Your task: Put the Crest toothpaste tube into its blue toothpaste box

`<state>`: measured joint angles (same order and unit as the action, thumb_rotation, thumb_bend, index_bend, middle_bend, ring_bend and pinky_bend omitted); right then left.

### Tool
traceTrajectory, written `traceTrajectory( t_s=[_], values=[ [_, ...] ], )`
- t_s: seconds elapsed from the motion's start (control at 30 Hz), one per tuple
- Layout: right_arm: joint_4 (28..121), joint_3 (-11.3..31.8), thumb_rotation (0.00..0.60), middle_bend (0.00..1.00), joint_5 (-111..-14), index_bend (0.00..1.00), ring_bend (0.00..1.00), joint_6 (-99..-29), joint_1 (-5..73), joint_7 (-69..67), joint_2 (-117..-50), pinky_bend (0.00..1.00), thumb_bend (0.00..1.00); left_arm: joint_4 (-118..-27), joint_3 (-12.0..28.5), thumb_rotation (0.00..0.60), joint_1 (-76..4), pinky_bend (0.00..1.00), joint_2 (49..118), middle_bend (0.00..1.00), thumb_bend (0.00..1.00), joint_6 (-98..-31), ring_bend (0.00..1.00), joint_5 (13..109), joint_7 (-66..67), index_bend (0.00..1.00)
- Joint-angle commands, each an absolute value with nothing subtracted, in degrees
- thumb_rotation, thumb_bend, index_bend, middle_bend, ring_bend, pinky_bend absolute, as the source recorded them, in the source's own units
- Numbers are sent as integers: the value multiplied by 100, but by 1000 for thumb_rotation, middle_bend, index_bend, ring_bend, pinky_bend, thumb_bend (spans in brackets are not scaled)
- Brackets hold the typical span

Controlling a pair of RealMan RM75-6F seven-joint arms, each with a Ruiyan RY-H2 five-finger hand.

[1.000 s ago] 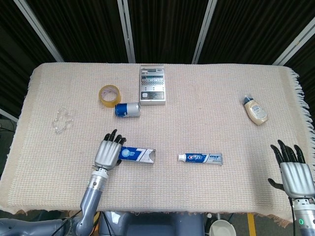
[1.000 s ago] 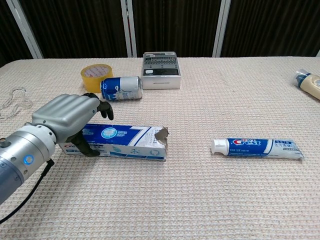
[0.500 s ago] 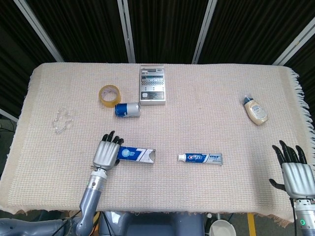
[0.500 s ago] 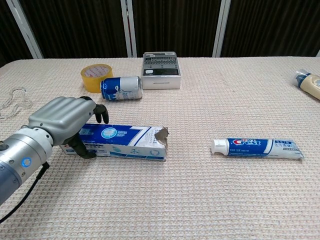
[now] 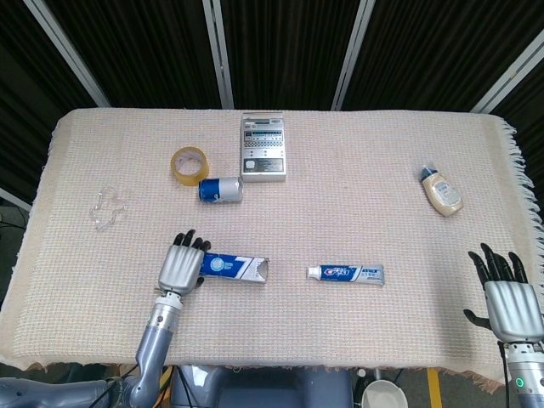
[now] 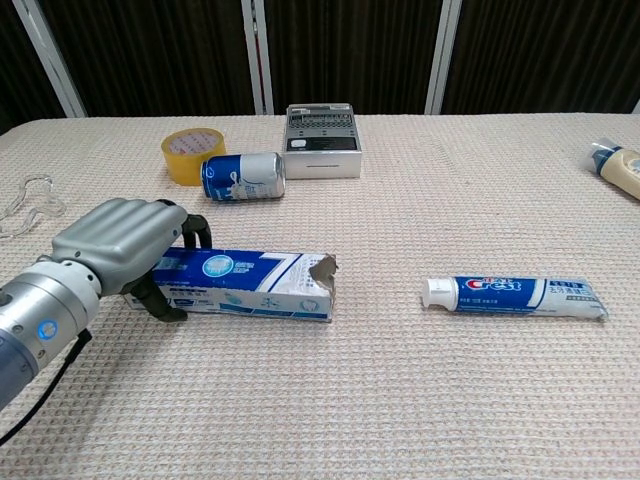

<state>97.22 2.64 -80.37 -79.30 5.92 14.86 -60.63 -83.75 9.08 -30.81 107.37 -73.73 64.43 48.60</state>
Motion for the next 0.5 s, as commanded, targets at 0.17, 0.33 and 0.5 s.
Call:
traceTrajectory(
  t_s=[0.17,0.33,0.5],
  values=[
    [9706,264,600,37,-8005,117,130,-7899,600,1491,-6074,0,47,-8367,896,600,-3087,210,10724,375,264,-7390,176,6461,4832,360],
    [9697,257,600,37,-7994,117,130,-7878,603,1489,-6078,0,47,-8356,892,600,-3088,210,10717,377,316,-7373,176,6445,4791,379],
    [9700,260,600,37,-7982,117,130,-7868,609,1494,-6082,0,46,-8338,880,600,-3089,211,10725,378,320,-7354,176,6408,4783,380]
  ],
)
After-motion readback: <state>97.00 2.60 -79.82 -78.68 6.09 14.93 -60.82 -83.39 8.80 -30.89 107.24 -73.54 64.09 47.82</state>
